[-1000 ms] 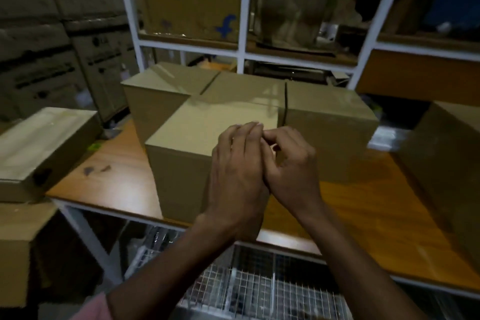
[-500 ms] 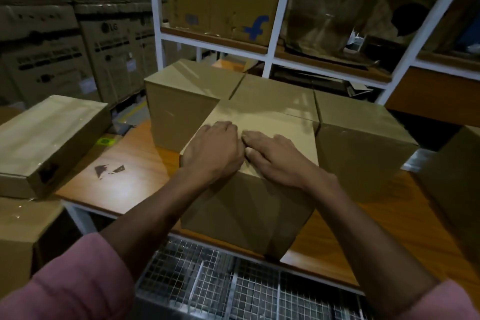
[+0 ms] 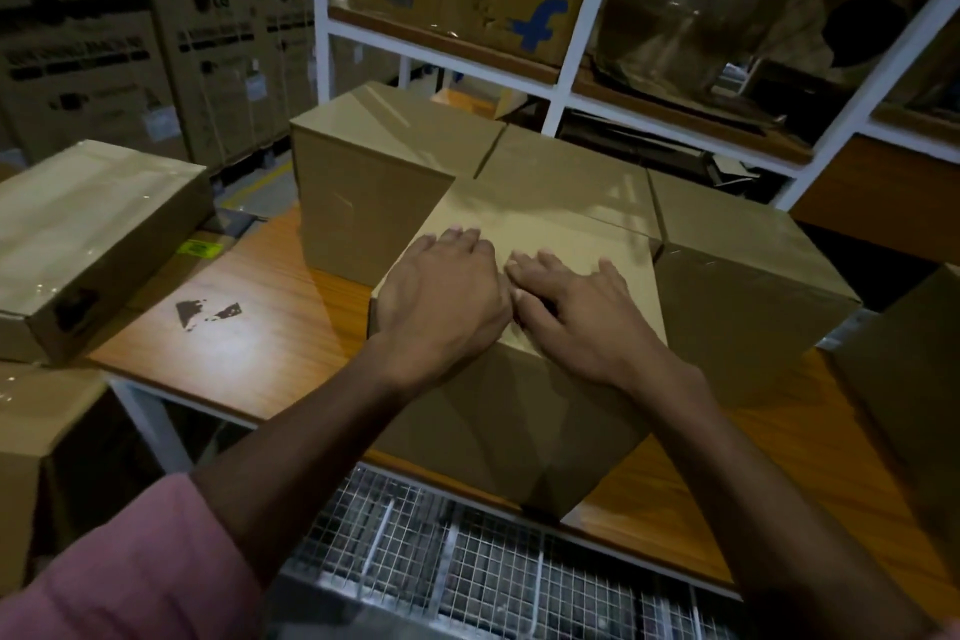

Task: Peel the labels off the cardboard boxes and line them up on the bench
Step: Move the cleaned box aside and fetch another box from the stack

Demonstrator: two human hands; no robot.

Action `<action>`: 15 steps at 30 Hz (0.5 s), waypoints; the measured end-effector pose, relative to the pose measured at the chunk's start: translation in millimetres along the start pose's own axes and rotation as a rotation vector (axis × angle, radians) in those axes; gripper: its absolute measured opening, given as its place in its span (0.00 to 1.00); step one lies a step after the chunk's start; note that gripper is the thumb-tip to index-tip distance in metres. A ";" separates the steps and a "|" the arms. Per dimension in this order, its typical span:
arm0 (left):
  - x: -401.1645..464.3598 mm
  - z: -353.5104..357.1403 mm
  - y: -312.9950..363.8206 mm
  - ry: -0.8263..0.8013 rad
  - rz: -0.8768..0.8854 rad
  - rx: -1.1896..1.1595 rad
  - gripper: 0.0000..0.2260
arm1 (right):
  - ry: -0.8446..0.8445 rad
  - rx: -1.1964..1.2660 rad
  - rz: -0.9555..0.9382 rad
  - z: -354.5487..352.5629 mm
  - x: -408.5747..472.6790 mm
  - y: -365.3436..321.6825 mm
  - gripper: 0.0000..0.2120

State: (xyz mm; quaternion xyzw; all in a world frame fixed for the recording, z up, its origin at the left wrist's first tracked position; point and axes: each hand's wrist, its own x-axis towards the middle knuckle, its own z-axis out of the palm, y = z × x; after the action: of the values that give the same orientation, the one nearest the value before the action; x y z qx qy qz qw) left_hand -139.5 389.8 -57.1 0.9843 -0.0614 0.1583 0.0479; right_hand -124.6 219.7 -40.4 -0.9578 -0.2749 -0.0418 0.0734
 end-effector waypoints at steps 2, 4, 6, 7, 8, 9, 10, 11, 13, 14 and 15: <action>-1.7 -0.7 -0.5 0.011 0.007 -0.005 0.31 | 0.099 -0.109 0.069 2.1 -0.5 -1.2 0.24; -3.0 -1.4 0.1 0.007 0.005 0.001 0.32 | 0.183 -0.107 0.033 1.1 -6.2 0.3 0.23; -2.0 -0.5 0.3 0.003 0.001 0.003 0.30 | 0.170 0.020 -0.066 -1.1 -9.3 3.5 0.22; -0.9 0.7 0.3 -0.001 0.002 0.000 0.29 | 0.121 0.072 -0.090 -3.7 -8.6 3.2 0.22; -0.3 0.8 -0.2 -0.009 0.005 -0.001 0.29 | 0.053 0.098 -0.088 -5.0 -5.8 2.1 0.23; 0.1 0.8 -0.4 -0.015 0.007 0.002 0.30 | -0.002 0.078 -0.063 -4.0 -1.5 -0.1 0.24; 0.6 1.2 -0.8 -0.012 0.012 0.006 0.31 | -0.009 0.016 -0.019 -2.2 2.8 -4.1 0.24; 0.9 2.0 -1.2 -0.008 0.015 0.007 0.30 | 0.021 -0.055 0.033 0.3 6.4 -6.5 0.22; 0.0 2.5 -1.8 -0.012 0.011 -0.003 0.29 | 0.153 -0.142 0.087 1.3 6.9 -9.3 0.19; -0.3 2.6 -1.7 -0.016 0.007 -0.008 0.30 | 0.208 -0.134 0.063 1.0 2.6 -9.0 0.19; -0.3 2.5 -1.7 -0.015 0.002 -0.015 0.30 | 0.228 -0.091 0.010 0.5 -2.7 -7.4 0.19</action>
State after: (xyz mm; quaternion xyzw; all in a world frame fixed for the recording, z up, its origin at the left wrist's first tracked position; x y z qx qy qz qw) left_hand -138.8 391.3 -59.7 0.9851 -0.0637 0.1503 0.0547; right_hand -130.8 224.6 -40.3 -0.9505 -0.2577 -0.1626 0.0609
